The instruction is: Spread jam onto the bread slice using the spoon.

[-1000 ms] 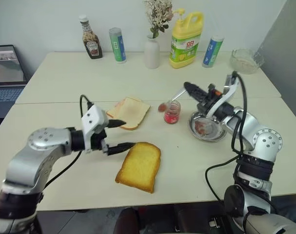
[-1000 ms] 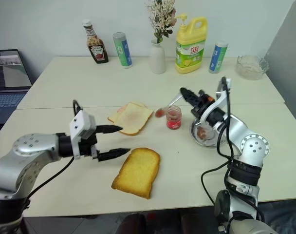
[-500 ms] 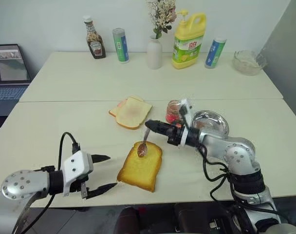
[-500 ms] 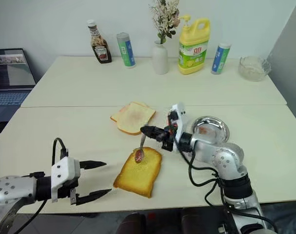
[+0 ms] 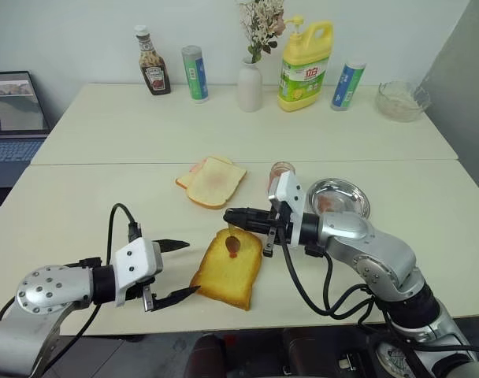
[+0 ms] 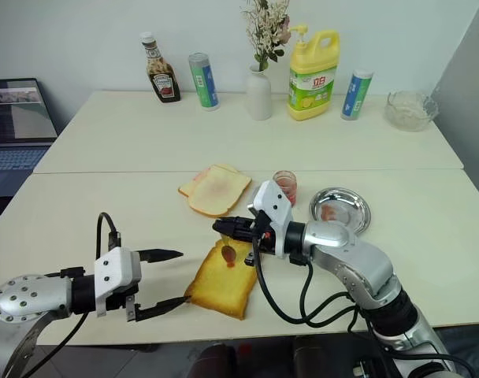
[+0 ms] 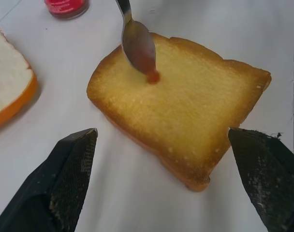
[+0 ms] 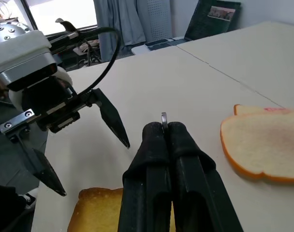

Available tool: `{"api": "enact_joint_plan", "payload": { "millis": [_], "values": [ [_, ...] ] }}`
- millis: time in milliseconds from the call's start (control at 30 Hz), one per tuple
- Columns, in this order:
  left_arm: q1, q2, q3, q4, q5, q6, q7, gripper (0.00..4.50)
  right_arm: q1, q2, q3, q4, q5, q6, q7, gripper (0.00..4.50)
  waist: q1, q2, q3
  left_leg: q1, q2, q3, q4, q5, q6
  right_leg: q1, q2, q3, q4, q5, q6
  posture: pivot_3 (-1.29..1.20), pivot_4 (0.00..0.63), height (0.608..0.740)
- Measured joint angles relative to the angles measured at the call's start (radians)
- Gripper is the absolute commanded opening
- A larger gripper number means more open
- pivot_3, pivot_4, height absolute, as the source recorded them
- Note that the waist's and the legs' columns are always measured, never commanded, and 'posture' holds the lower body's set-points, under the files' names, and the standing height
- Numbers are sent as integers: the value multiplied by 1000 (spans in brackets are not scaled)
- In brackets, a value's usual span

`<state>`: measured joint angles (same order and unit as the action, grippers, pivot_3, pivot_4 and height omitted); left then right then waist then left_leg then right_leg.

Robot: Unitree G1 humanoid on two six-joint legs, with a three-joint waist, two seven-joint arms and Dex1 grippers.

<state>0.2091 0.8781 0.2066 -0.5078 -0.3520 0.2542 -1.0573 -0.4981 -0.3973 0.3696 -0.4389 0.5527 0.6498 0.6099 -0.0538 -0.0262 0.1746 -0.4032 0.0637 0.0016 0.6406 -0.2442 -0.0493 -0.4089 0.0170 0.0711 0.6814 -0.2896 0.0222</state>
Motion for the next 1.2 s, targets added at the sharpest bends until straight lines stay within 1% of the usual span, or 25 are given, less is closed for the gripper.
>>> {"api": "enact_joint_plan", "payload": {
  "millis": [100,200,433,767,867,933,1033,1067,1133,1200],
  "values": [
    [-21,0,-15,0,0,3,3,4500,0,-21,15,-11,-46,-45,46,34,0,0,0,0,0,0,0,0,0,0,0,0,0,0,0,0,150,740],
    [-26,0,-24,1,0,4,2,4500,9,-14,14,-13,-59,-62,69,34,0,0,0,0,0,0,0,0,0,0,0,0,0,0,-1,0,150,740],
    [-26,0,-25,8,1,-1,-3,4500,33,17,-17,-24,-35,-85,111,34,0,0,0,0,0,0,1,0,0,1,0,0,0,0,-1,0,150,740],
    [-30,0,-33,9,2,-3,-3,4500,40,19,-40,-24,-21,-95,135,34,1,0,0,1,0,0,1,0,0,1,0,0,1,0,-1,0,150,740],
    [-46,0,-44,10,1,-1,-2,4500,63,57,-89,-19,27,-64,107,34,1,0,0,1,0,0,1,0,0,2,0,0,1,1,-1,0,150,740],
    [-52,0,-45,10,1,-1,-1,4500,84,88,-150,-5,83,-14,64,34,2,-1,0,1,0,-1,2,0,0,2,0,0,1,1,-1,0,150,740],
    [-56,0,-46,12,1,0,-2,4500,110,137,-261,20,190,95,-47,34,1,-1,0,1,0,-1,2,0,0,2,0,0,1,1,-1,0,150,740],
    [-57,0,-46,12,1,0,-1,4500,112,141,-270,21,198,102,-55,34,1,-1,0,1,0,-1,2,0,0,2,0,0,1,1,-1,0,150,740],
    [-61,0,-47,12,0,0,-1,4500,135,175,-327,21,271,166,-134,34,1,-1,0,1,0,-1,1,0,0,2,0,0,1,1,-1,0,150,740],
    [-61,0,-47,11,-1,0,-2,4500,153,196,-357,23,324,217,-194,34,0,-1,0,1,0,-1,1,0,0,2,0,0,1,1,-1,0,150,740]
  ]
}}
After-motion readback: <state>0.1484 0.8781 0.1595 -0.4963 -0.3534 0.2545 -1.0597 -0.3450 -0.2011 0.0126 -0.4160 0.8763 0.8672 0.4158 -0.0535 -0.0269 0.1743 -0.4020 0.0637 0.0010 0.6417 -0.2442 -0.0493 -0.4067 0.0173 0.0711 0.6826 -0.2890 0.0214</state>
